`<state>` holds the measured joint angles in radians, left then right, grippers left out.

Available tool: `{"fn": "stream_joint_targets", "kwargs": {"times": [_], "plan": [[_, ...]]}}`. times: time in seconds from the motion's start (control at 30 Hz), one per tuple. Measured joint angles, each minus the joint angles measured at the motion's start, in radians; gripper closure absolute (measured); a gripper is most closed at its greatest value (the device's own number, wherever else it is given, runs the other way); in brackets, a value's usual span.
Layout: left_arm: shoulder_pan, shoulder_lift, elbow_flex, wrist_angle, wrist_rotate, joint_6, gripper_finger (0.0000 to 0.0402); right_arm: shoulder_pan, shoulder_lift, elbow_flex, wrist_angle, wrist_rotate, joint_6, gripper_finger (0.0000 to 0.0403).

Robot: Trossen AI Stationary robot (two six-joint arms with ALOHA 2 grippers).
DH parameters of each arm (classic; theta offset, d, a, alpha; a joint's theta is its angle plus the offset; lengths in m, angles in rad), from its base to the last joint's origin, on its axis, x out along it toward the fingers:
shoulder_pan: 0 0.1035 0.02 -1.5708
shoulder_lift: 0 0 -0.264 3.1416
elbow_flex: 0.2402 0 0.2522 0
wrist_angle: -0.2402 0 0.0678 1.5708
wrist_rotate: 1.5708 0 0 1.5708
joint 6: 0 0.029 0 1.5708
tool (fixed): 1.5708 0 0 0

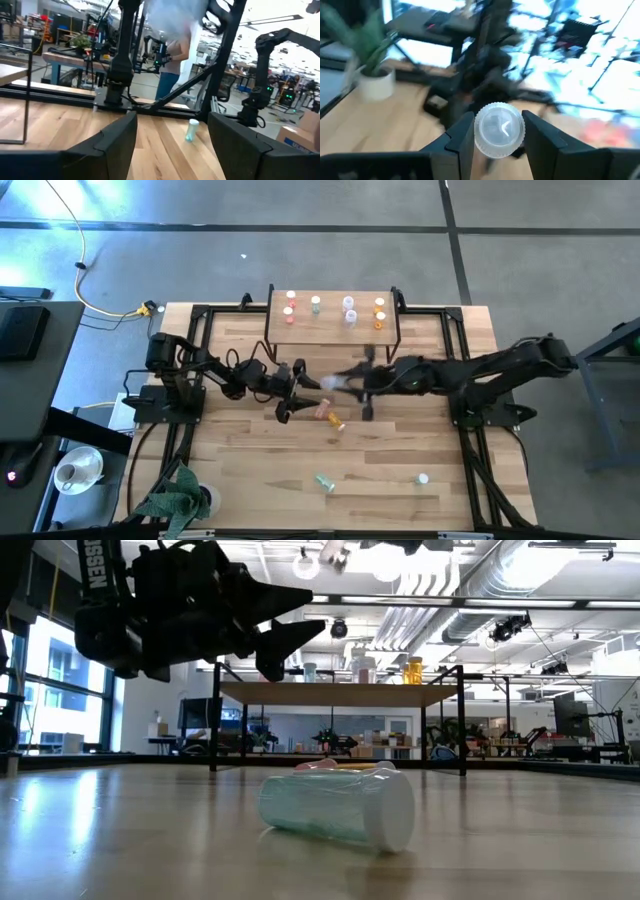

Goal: Pick and place medicine bottles onto shelf by color
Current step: Put the transparent pill bottle on the shelf aligned with the other transparent pill bottles

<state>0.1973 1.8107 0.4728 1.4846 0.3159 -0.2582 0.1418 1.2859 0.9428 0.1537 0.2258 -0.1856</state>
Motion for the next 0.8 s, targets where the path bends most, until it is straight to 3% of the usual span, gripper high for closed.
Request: {"fn": "stream_joint_targets", "kwargs": {"times": [0.17, 0.37, 0.57, 0.8], "plan": [[-0.003, 0.000, 0.000, -0.006, 0.002, 0.000, 0.0170, -0.066, -0.103, 0.017, -0.031, 0.119, -0.014, 0.0278], [-0.004, -0.001, 0.000, -0.030, -0.006, 0.000, 0.0170, -0.200, -0.130, 0.175, -0.291, 0.185, 0.076, 0.0278], [-0.004, -0.001, 0.000, -0.033, -0.006, 0.000, 0.0171, -0.323, -0.075, 0.310, -0.548, 0.178, 0.225, 0.0279], [-0.004, -0.001, 0.000, -0.054, -0.006, 0.000, 0.0171, -0.402, 0.008, 0.332, -0.664, 0.041, 0.283, 0.0279]]}}
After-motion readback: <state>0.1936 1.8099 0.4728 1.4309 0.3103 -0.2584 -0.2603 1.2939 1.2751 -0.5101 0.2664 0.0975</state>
